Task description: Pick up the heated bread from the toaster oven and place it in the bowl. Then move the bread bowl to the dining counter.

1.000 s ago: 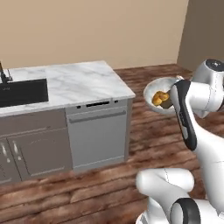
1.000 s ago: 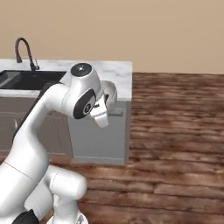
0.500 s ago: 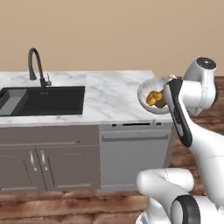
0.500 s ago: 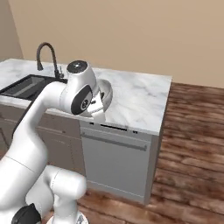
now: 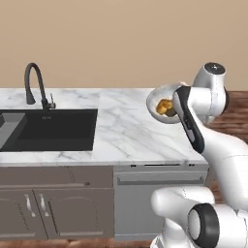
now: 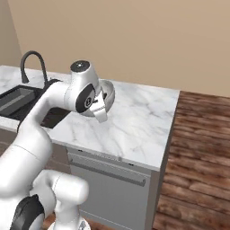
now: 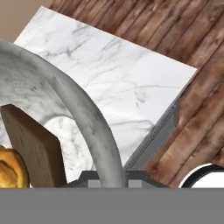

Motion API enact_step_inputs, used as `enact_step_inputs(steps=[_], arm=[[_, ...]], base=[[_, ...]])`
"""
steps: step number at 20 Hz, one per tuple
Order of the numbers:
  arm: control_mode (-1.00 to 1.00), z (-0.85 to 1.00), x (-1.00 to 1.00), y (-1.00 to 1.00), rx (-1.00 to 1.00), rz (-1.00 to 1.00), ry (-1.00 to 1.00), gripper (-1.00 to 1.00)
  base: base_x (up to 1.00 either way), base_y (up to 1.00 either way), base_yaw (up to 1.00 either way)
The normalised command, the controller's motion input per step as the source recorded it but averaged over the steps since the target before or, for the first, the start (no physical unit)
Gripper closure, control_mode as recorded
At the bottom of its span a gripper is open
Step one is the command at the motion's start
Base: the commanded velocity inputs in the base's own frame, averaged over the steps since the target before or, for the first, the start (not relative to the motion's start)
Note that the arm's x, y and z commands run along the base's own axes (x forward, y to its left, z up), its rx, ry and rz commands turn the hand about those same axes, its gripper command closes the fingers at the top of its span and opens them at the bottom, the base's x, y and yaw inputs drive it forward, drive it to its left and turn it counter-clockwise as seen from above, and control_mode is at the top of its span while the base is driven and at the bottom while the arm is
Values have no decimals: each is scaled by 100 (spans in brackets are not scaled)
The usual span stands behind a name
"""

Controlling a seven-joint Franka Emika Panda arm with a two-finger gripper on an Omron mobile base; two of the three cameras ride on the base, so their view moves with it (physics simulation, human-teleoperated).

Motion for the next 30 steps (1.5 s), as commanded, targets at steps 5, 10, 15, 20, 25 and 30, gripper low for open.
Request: enact_step_inputs(steps=[5,10,15,20,25,30], arm=[[-100,-44,100,2,9,-13,7,100],[-100,-52,84,18,14,-17,2,100],[-100,-41,55,5,19,-15,0,100],[-100,-18,50,2,0,-7,1,100],[-100,-45,56,0,0,-1,10,100],[-100,-43,70,0,0,0,17,100]], base=[[0,0,0],[0,0,0],[0,0,0],[0,0,0],[0,0,0],[0,0,0]])
